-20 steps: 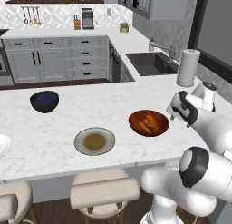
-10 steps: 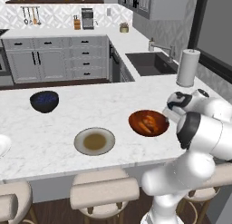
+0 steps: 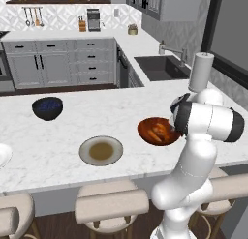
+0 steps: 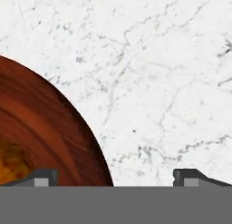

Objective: Pick the chicken drumstick and carrot from their plates and place them in the bowl. Then put the bowl in the fridge.

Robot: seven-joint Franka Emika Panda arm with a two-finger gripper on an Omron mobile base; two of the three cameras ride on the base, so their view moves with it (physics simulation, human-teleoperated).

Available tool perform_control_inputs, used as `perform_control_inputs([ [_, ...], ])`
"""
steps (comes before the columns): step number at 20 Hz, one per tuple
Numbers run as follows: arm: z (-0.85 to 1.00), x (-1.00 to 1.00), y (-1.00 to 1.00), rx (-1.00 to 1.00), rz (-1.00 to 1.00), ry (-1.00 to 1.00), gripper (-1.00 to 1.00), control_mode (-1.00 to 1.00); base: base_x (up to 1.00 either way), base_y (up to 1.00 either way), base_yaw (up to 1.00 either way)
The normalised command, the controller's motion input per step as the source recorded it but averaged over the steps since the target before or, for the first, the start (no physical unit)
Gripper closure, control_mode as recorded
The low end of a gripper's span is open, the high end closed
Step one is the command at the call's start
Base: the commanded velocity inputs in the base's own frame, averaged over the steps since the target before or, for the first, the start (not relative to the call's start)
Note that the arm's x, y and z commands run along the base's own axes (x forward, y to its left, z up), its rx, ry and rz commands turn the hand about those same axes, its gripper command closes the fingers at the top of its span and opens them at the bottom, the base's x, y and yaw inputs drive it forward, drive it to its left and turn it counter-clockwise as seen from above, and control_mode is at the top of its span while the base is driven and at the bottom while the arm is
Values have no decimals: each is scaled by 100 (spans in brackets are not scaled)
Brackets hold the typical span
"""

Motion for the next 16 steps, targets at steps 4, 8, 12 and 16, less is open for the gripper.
perform_control_inputs([
  [4, -34, 4, 34, 0, 0, 2, 100, -100, 0, 0, 0],
  [8, -9, 0, 33, 0, 0, -4, 100, -100, 0, 0, 0],
  [12, 0, 0, 38, -5, 0, -2, 100, -100, 0, 0, 0],
  [16, 17, -11, 15, -3, -15, -5, 100, -100, 0, 0, 0],
])
